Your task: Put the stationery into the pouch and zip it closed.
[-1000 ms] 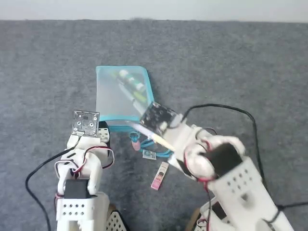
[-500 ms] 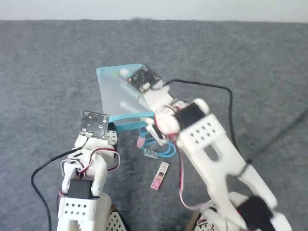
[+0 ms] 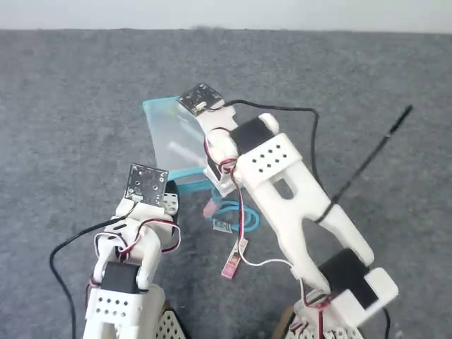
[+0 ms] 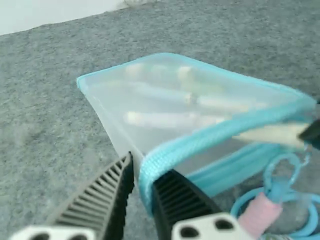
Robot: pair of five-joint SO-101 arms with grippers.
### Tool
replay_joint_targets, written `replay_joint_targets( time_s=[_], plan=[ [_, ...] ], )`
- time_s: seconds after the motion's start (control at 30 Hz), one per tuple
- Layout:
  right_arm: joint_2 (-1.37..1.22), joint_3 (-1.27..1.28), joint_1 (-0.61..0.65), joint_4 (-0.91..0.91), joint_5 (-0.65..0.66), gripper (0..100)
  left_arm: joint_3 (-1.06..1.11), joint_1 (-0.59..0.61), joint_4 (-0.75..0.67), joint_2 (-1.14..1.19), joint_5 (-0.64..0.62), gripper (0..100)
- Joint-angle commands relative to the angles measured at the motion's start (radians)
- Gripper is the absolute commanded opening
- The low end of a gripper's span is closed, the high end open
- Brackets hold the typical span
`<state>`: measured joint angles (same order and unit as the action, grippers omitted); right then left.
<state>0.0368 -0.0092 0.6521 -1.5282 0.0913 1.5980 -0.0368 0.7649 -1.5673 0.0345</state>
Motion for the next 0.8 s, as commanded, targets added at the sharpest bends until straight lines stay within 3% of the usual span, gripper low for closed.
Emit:
replay_joint_targets(
  time_s=[0.0, 0.2, 0.43, 0.63, 0.77],
  plan=[
    [0.139, -0.046, 0.008, -0.039, 0.025, 17.6, -0.015, -0.011, -0.041, -0.011, 0.009, 1],
    [0.358, 0.201, 0.024, 0.019, 0.209, 17.3, -0.016, 0.083, -0.064, -0.008, 0.009, 1],
    [0.700, 0.819, 0.228, 0.236, 0.506, 17.7, -0.019, 0.100, -0.069, -0.008, 0.009, 1],
    [0.839, 0.967, 0.252, 0.223, 0.809, 17.7, -0.018, 0.100, -0.068, -0.008, 0.009, 1],
    [0.825, 0.990, 0.257, 0.249, 0.884, 17.7, -0.018, 0.100, -0.068, -0.008, 0.009, 1]
  ],
)
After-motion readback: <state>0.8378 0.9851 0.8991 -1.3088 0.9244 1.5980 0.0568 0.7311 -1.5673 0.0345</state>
